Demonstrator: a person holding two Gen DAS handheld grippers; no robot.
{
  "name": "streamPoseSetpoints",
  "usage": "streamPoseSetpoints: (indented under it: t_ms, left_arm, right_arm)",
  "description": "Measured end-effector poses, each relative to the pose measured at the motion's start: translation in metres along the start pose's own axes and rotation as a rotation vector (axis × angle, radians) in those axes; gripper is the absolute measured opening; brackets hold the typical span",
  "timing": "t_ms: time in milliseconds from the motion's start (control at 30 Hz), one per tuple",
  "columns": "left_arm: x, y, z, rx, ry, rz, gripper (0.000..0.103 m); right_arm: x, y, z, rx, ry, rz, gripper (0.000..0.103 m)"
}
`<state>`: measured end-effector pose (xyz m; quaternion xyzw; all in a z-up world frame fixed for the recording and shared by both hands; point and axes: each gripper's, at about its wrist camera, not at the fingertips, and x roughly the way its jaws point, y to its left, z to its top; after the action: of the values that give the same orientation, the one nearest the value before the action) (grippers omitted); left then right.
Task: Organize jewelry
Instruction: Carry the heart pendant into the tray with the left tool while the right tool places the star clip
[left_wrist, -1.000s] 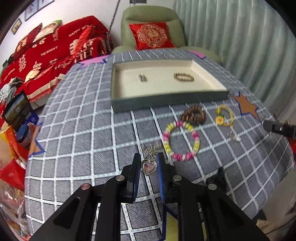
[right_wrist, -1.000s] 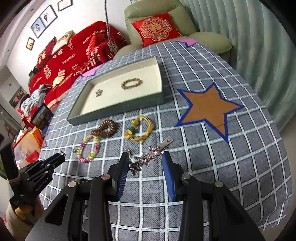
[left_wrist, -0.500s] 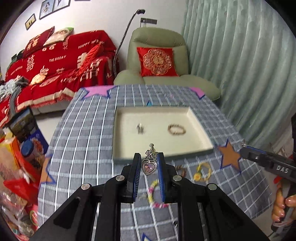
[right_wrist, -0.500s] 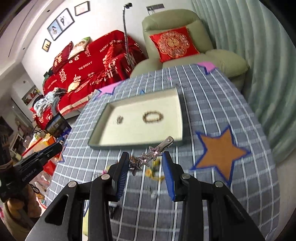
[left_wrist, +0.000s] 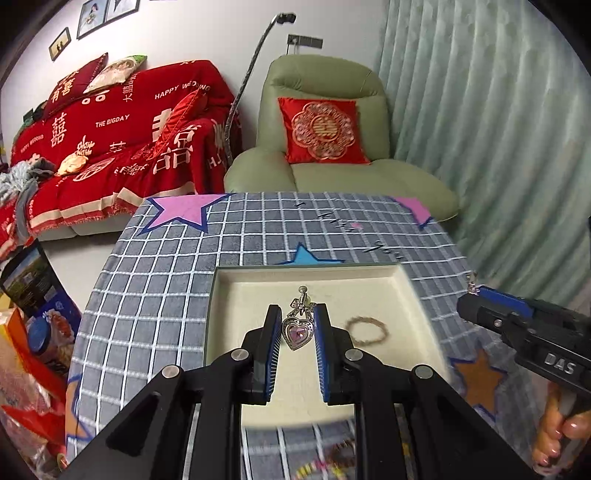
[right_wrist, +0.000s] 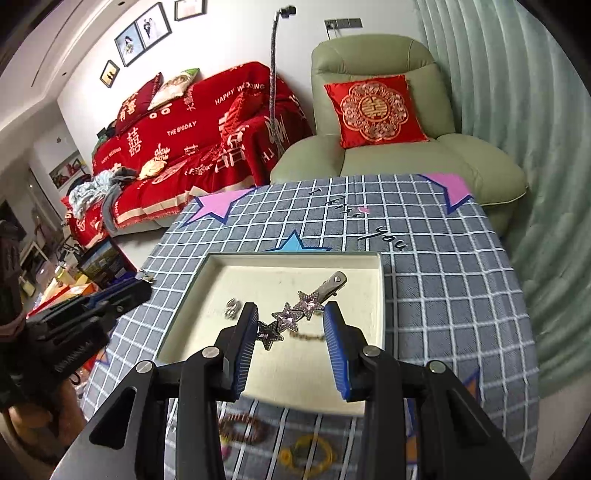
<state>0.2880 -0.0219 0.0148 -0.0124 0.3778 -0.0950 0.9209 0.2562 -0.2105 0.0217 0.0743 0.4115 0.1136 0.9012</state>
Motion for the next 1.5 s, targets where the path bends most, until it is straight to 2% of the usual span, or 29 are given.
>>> streamPoseSetpoints:
  t_ms: [100,300,567,967,1233,1300,1500]
  left_arm:
    - [0.033,-0.003,-0.001,0.028,0.029,0.032,0.027]
    - [0.093,-0.001,-0.013,0.010,0.115,0.040,0.027]
    - [0.134,-0.009,-0.025,0.048,0.168,0.070,0.027]
    - [0.146,-0.022,-0.033,0.106,0.181,0.125,0.027]
    - [0.144,-0.018,-0.032,0.072,0.194,0.133,0.027]
    - [0.142,-0.016,-0.031,0.063,0.192,0.134,0.027]
    - [0.133,-0.011,-0.029,0.032,0.184,0.128,0.027]
  right_arm:
    - [0.031,-0.003,0.004,-0.003,0.030,-0.005,0.040]
    - [0.083,-0.016,-0.002,0.028,0.094,-0.012,0.040]
    - [0.129,-0.033,-0.012,0.052,0.158,-0.034,0.040]
    - [0.151,-0.036,-0.025,0.031,0.205,-0.055,0.041]
    - [0.149,-0.036,-0.023,0.071,0.200,-0.003,0.055]
    - [0.145,-0.038,-0.020,0.094,0.187,0.010,0.065]
    - [0.119,-0.052,-0.010,0.189,0.124,0.040,0.066]
